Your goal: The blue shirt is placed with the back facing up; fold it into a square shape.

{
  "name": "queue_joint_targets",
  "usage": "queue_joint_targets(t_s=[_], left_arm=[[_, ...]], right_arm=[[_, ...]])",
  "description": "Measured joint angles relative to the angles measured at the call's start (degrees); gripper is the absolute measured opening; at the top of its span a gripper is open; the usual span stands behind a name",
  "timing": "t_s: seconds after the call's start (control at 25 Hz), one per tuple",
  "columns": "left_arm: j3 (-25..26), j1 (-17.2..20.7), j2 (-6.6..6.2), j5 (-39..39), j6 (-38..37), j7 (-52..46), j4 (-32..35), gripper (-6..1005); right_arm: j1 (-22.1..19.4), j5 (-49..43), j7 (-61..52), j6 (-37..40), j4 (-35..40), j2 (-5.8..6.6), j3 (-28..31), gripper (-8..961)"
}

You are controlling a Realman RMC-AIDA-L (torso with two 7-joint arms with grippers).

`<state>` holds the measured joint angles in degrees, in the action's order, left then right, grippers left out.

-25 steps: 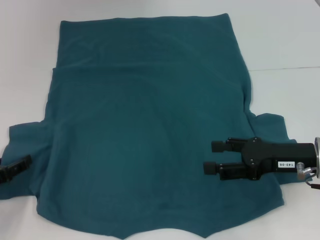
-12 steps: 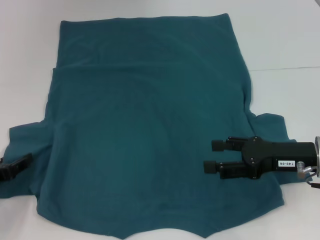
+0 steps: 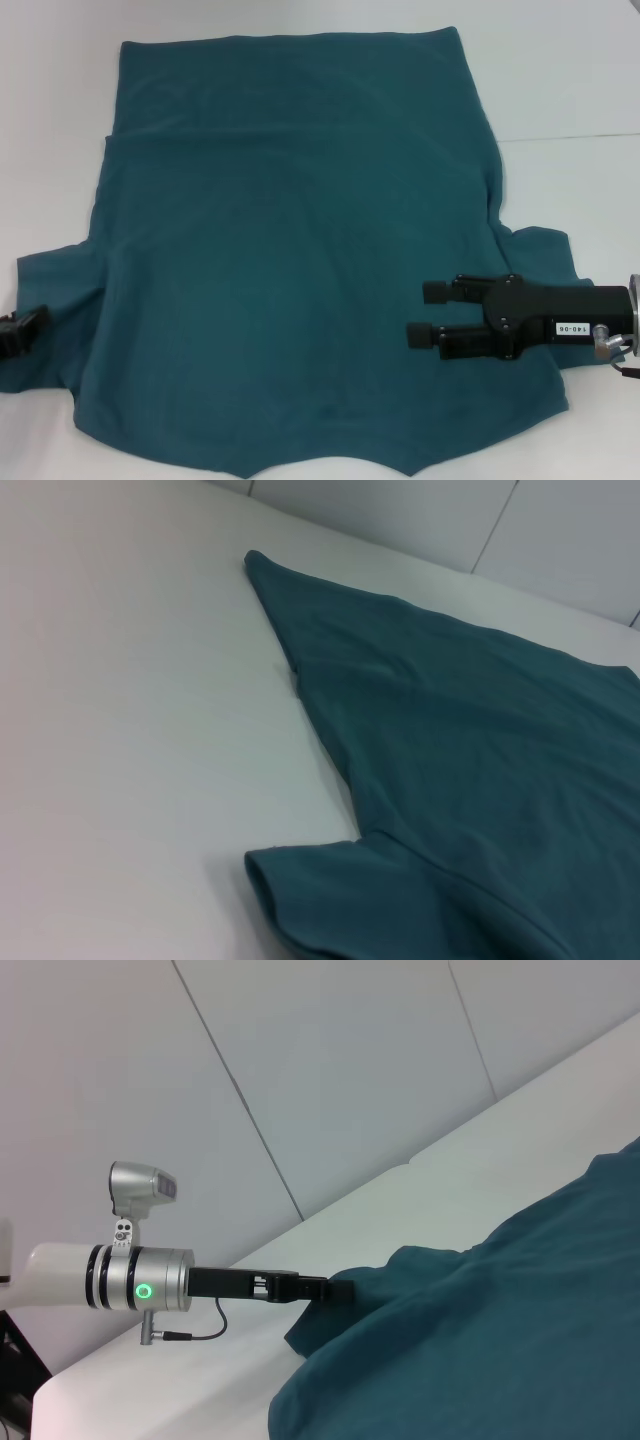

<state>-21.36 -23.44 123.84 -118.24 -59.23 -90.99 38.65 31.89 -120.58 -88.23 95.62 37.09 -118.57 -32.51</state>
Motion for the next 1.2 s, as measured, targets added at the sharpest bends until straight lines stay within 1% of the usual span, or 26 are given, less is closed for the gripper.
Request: queue_joint_targets(t_s=[0.08, 0.24, 0.52, 0.76, 0.92, 1.2], left_arm=[[0.0, 0.0, 0.0, 0.0, 0.0, 0.0, 0.0, 248], [0.6, -0.1, -0.02, 0.0, 0.0, 0.0, 0.2, 176], [0.8, -0.5, -0.42, 0.1, 0.9, -0.1, 0.8, 50], [0.7, -1.8, -0.73, 0.1, 3.2, -0.1, 0.9, 2], [0.8, -2.5, -1.19, 0.1, 4.7, 0.1, 1.0, 10], [0.5, -3.3, -1.32, -0.1, 8.1, 0.2, 1.9, 24]], right_arm=[[0.0, 0.0, 0.0, 0.0, 0.0, -0.04, 0.1, 916], [-0.1, 0.1, 0.1, 0.0, -0.1, -0.06, 0.5, 915], [-0.1, 0.5, 0.3, 0.0, -0.7, -0.1, 1.1, 916], [0.0, 0.5, 0.2, -0.2, -0.8, -0.32, 1.3, 916], [0.0, 0.6, -0.1, -0.3, -0.8, -0.34, 1.3, 916], [0.0, 1.4, -0.2, -0.4, -0.9, -0.33, 1.3, 915]])
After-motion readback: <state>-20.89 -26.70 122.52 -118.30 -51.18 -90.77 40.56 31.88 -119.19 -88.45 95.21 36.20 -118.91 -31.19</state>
